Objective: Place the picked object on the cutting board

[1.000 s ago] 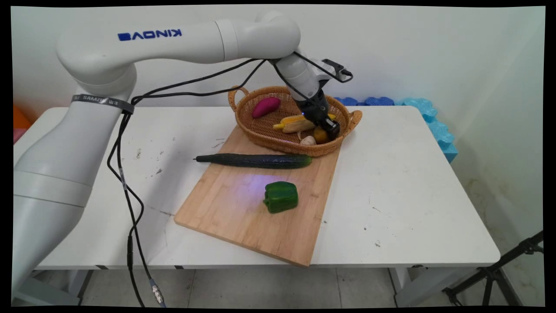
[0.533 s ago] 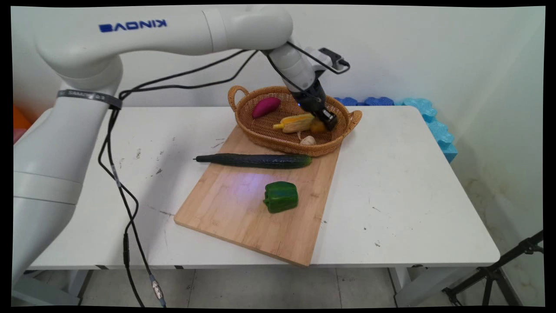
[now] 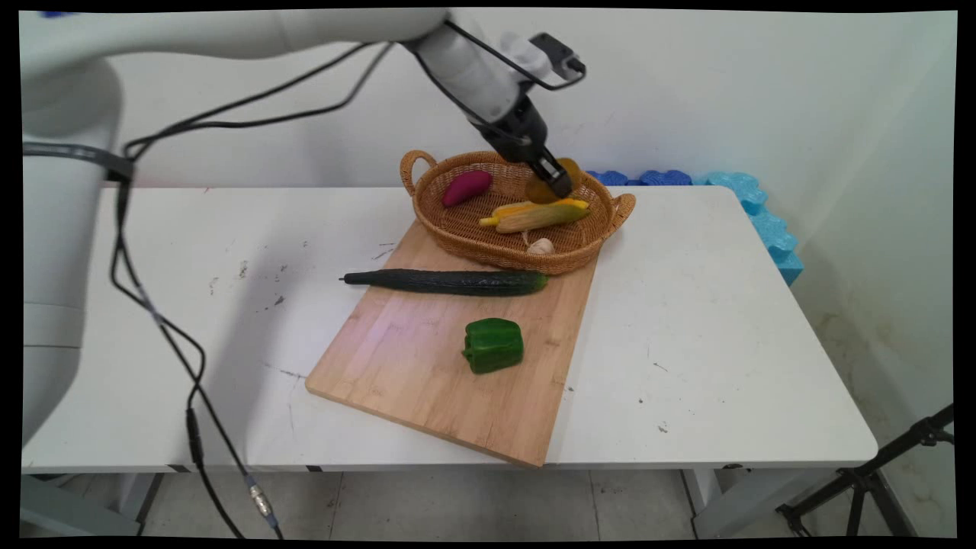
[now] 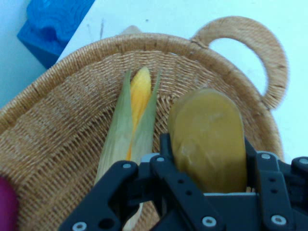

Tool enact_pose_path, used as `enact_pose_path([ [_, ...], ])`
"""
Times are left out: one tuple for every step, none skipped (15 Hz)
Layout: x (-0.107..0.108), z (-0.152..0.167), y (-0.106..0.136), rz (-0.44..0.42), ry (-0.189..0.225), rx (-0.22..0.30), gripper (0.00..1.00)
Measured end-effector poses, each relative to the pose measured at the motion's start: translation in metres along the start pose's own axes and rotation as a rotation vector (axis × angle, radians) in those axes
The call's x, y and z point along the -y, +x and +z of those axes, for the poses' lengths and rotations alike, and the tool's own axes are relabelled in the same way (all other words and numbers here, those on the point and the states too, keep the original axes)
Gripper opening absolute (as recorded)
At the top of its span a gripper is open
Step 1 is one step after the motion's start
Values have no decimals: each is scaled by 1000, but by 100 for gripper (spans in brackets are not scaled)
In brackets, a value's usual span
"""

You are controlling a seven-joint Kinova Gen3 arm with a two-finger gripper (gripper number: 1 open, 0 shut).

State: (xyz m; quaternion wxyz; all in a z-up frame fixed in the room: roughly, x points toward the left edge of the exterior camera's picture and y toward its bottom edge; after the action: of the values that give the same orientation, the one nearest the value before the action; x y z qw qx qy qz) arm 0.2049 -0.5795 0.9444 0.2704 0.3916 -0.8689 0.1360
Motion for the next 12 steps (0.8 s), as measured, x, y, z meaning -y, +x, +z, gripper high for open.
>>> enact_pose_path([
  [-1, -16, -7, 27, -9, -13, 0],
  [-2, -33, -16, 54, -20, -23, 0],
  [-2, -46, -26, 78, -31, -30, 0],
  [-3, -55, -32, 94, -39, -35, 0],
  [-3, -67, -43, 116, -51, -40, 0],
  [-3, -75, -51, 130, -60, -42, 0],
  [-3, -94, -71, 165, -83, -45, 0],
  [-3, -104, -83, 184, -96, -46, 0],
  [-2, -110, -91, 197, -105, -46, 0],
  [-1, -118, -104, 217, -118, -44, 0],
  [0, -129, -127, 252, -136, -38, 0],
  [1, -133, -135, 265, -142, -36, 0],
])
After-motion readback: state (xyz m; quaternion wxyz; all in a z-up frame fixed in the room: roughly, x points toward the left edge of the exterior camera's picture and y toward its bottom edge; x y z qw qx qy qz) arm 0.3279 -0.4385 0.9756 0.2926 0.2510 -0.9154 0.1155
